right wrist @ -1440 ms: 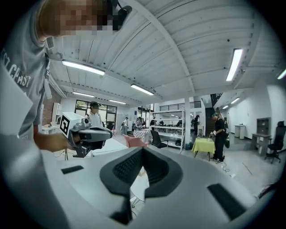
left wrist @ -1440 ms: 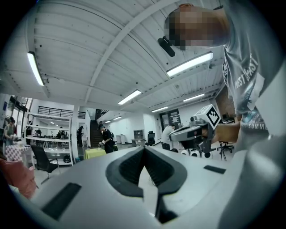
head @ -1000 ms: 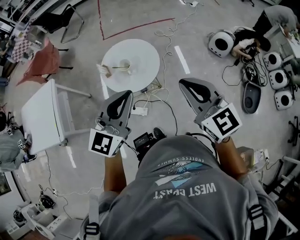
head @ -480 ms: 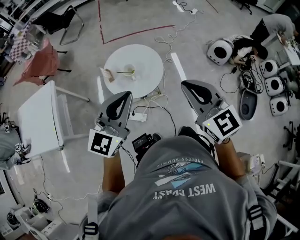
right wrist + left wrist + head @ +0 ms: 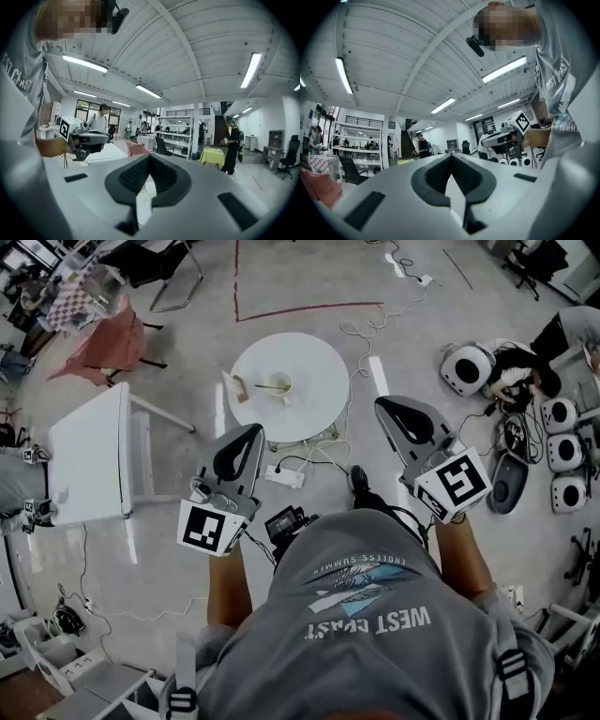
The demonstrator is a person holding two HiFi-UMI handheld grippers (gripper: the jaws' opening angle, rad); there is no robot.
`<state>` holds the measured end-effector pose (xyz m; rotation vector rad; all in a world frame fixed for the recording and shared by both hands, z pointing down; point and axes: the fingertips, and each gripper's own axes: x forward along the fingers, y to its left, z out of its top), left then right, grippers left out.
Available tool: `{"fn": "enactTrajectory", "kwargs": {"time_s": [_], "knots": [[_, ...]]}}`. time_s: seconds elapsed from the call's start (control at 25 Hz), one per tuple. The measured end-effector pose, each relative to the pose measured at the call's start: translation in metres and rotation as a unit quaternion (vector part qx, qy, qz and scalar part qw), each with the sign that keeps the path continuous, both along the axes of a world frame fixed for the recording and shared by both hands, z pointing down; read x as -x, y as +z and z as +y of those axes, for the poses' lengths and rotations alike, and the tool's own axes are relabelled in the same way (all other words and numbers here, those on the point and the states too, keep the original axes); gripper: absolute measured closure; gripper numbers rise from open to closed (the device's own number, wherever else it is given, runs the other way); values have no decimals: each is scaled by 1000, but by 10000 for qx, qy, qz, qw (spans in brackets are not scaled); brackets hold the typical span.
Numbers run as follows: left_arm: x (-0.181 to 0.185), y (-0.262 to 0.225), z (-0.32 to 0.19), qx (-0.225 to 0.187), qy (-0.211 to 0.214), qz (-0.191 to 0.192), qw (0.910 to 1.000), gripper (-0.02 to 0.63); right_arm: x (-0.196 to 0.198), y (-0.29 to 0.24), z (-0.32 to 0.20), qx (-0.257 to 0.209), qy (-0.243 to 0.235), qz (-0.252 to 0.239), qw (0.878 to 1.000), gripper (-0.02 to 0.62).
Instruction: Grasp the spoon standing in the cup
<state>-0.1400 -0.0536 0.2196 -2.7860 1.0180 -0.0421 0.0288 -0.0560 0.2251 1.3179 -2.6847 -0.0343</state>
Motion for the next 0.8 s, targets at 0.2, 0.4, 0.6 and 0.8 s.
{"fn": "enactTrajectory", "kwargs": {"time_s": [0.2,0.4,0.6,0.8], "knots": [[-2,-2,-9,-60,-308,-123,9994,603,-8,5,-25,56,-290,-131,9995,594],[-4,0,-24,32,-595,-98,9982,603,-9,7,-51,109,-553,-168,9983,594],[-9,3,-32,114,-740,-152,9971,603,-7,13,-65,199,-779,-197,9966,594],[-8,10,-38,226,-897,-228,9954,603,-3,20,-78,291,-964,-254,9946,594]]}}
